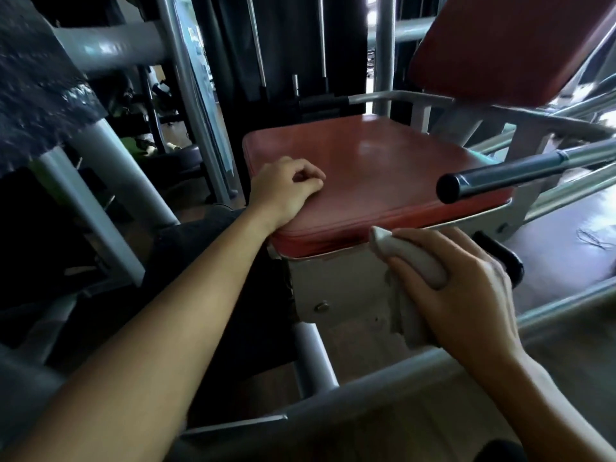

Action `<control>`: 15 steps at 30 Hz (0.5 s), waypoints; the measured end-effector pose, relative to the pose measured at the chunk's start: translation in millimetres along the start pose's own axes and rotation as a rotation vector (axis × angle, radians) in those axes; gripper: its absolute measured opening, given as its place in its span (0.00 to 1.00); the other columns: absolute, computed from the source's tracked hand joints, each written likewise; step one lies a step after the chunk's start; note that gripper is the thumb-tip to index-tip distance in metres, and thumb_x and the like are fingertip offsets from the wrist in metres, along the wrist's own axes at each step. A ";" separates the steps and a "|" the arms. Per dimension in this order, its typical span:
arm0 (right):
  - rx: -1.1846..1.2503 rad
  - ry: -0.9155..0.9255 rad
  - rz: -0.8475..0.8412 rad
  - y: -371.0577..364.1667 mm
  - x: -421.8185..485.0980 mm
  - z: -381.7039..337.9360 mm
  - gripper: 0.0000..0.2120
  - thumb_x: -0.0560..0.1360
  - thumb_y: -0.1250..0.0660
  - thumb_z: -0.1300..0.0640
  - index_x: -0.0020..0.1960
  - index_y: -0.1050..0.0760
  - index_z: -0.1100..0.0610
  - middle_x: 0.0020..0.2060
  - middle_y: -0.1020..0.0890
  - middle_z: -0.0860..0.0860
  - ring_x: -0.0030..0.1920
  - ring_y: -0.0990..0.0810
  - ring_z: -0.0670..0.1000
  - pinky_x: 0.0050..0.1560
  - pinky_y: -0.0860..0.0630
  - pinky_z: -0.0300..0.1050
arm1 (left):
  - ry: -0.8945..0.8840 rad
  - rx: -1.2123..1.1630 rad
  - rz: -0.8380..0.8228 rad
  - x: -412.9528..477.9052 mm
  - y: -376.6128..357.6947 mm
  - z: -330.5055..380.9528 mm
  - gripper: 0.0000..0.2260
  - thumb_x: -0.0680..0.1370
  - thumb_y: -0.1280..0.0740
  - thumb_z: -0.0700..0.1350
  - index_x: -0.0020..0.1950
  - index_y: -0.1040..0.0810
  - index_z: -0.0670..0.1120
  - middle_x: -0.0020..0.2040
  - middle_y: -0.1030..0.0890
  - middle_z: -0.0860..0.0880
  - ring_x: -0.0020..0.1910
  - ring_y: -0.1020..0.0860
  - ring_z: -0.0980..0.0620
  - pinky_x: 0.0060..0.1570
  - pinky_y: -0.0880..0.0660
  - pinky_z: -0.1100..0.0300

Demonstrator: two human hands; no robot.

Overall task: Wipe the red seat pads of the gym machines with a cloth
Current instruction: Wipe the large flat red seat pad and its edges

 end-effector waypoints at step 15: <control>0.066 0.073 0.321 -78.4 -7.1 -43.9 0.07 0.76 0.25 0.53 0.54 0.15 0.48 0.52 0.18 0.48 0.45 0.22 0.52 0.42 0.22 0.49 | -0.005 0.010 0.028 4.4 -2.7 -2.2 0.04 0.77 0.28 0.51 0.44 0.18 0.61 0.45 0.24 0.60 0.53 0.23 0.55 0.65 0.28 0.46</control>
Point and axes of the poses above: each hand's wrist, its own x-axis towards the middle knuckle, its own y-axis out of the back of the hand, z = x × y, the point moved 8 cm from there along x, towards the middle knuckle
